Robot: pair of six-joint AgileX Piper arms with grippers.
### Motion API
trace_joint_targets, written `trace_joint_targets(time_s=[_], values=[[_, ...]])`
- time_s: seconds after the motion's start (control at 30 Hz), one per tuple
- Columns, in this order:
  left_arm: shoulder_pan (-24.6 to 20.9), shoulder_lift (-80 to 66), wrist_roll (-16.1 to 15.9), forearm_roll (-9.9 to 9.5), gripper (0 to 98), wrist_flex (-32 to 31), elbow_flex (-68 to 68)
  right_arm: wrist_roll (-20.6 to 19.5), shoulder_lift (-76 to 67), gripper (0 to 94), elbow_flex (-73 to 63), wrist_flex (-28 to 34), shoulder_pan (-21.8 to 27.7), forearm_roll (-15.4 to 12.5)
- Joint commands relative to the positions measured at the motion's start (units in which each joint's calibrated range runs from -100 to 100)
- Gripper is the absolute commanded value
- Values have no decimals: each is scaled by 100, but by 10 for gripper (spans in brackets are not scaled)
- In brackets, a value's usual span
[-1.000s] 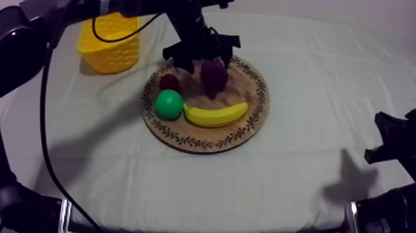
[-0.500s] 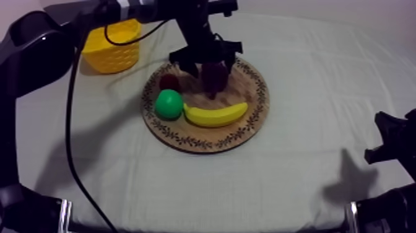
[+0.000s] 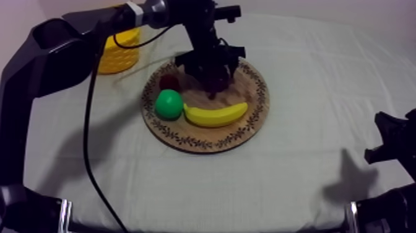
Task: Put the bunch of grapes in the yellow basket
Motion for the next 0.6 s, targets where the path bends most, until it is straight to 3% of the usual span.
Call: trace_joint_targets(time_s=[0.0, 0.37, 0.57], values=[[-19, 61, -23, 43, 749, 15, -20, 6, 0, 5, -1, 2, 0, -2], [-63, 176, -71, 129, 739, 32, 8, 6, 0, 5, -1, 2, 0, -2], [-71, 158, -13, 118, 649, 32, 71, 6, 0, 5, -1, 2, 0, -2]])
